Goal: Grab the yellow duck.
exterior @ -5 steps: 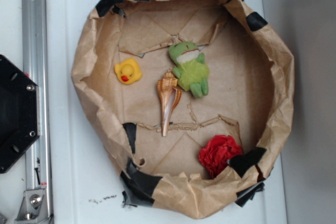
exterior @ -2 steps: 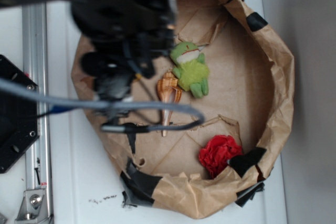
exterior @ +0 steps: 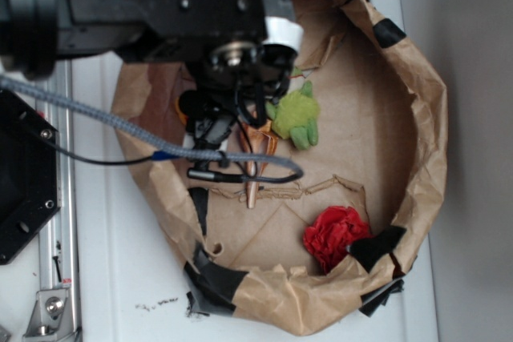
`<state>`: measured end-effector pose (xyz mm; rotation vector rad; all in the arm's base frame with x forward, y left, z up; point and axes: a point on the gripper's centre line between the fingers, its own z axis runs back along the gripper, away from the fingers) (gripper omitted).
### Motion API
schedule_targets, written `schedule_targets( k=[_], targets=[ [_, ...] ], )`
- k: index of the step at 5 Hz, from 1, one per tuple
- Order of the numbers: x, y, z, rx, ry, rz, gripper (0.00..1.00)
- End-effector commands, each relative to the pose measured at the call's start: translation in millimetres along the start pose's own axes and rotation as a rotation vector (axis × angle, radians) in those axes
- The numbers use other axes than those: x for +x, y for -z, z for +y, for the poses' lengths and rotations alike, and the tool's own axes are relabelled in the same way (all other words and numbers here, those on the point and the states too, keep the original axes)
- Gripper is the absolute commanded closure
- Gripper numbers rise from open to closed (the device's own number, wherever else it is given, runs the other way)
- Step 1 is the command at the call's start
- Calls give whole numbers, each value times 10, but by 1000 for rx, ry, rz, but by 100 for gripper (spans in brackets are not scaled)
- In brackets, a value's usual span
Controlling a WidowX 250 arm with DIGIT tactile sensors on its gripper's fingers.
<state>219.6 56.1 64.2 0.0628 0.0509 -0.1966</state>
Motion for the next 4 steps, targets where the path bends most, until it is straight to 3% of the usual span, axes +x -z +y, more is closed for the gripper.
schedule_targets(
  k=[1,4],
  targets=[
    [-81,82,94,16,50,-7,0],
    [-148,-16,288,30,23,-29,0]
  ],
)
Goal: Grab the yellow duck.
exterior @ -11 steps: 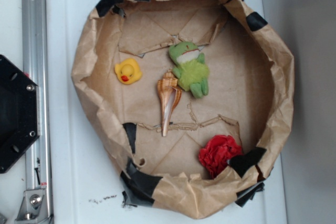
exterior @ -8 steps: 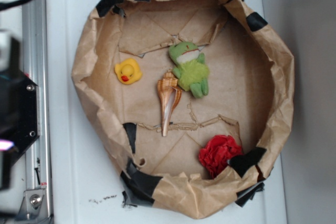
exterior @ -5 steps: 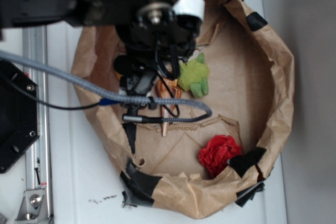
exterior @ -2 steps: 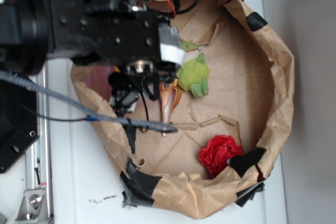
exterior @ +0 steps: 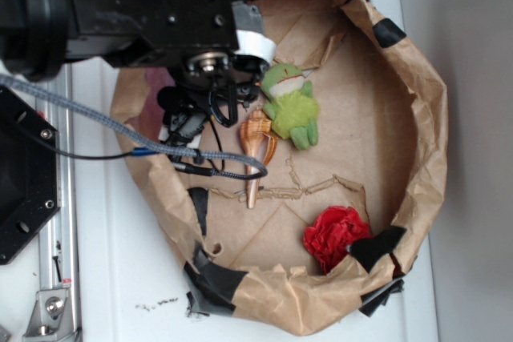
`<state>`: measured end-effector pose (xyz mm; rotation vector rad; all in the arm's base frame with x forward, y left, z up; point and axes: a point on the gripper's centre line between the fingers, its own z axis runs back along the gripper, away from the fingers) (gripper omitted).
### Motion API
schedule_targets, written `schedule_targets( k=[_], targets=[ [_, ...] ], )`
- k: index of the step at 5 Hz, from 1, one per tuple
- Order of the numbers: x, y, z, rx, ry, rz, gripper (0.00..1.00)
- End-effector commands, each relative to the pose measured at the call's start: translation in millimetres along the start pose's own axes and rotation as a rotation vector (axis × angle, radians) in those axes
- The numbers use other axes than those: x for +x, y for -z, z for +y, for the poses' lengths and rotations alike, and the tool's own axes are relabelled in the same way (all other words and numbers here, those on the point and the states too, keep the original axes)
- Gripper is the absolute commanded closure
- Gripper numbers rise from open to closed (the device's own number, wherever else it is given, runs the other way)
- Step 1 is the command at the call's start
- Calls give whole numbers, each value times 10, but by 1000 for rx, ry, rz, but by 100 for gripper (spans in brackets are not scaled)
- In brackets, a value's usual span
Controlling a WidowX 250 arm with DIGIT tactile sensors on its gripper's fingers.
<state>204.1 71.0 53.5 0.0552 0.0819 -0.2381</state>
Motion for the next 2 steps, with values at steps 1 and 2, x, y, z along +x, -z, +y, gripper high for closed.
schedule_targets(
  k=[1,2],
  targets=[
    [53,-121,228,47,-32,-53,0],
    [130,48,247,56,-16,-46,0]
  ],
)
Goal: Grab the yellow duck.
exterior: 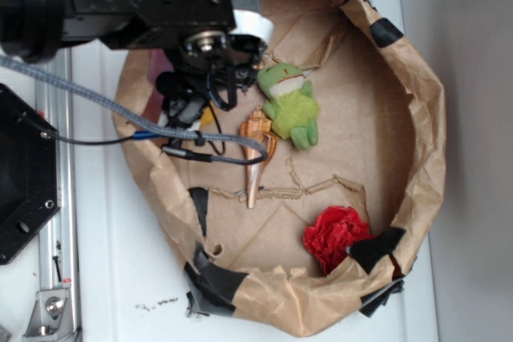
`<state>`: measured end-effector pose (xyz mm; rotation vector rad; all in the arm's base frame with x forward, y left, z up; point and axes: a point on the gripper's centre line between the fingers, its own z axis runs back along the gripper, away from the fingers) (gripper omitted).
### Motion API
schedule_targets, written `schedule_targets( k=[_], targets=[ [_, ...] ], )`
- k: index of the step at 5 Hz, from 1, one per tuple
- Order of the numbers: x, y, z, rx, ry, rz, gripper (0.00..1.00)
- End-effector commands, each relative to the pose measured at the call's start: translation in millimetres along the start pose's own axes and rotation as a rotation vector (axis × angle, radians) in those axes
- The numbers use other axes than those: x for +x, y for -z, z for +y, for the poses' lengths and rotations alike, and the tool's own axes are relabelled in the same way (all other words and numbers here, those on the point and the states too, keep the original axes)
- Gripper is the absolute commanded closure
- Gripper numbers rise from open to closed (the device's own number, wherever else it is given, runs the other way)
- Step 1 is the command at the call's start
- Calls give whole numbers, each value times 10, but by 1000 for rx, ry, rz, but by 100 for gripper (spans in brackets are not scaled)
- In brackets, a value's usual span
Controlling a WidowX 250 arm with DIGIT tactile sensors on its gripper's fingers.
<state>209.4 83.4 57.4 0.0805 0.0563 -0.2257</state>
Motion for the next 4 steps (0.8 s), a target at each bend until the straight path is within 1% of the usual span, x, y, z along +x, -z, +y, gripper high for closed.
schedule_targets(
  k=[1,2,3,4],
  targets=[
    [230,310,13,18,36,-6,0],
    [235,381,-174,-41,62,-7,0],
    [248,351,-381,-85,94,-7,0],
    [203,302,-486,-87,104,-8,0]
  ],
)
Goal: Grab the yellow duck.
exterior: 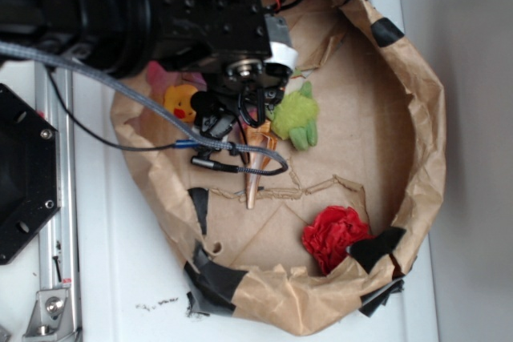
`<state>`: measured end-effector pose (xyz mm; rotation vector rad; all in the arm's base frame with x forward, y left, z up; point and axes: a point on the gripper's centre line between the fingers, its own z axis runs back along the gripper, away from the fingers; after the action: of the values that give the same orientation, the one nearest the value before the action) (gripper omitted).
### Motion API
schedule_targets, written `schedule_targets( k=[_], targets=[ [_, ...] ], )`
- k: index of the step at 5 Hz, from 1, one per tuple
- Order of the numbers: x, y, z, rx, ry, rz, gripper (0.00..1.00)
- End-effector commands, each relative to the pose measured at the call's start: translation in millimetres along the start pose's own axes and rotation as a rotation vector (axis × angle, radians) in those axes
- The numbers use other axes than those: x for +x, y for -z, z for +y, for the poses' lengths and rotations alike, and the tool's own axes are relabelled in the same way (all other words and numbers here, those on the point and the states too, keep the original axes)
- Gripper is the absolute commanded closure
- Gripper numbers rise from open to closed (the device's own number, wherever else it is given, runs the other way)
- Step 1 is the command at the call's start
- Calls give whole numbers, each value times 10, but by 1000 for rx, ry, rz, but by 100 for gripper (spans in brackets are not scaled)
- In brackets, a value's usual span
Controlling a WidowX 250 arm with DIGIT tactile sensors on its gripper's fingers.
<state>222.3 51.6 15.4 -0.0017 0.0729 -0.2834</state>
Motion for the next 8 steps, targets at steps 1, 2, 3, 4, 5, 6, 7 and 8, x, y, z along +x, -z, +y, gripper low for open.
schedule_targets(
  k=[1,2,3,4,5,6,7,8],
  targets=[
    [-67,-121,-162,2,21,-18,100],
    [-113,-163,-124,7,10,-22,100],
    [-139,-190,-112,4,8,-18,100],
    [-196,-287,-80,-18,-15,-37,7],
    [-251,-301,-30,-15,-29,-27,0],
    [-280,-238,-22,-11,-27,-7,0],
    [-310,-162,-48,-39,-33,9,0],
    [-350,-72,-53,-59,-44,38,0]
  ],
)
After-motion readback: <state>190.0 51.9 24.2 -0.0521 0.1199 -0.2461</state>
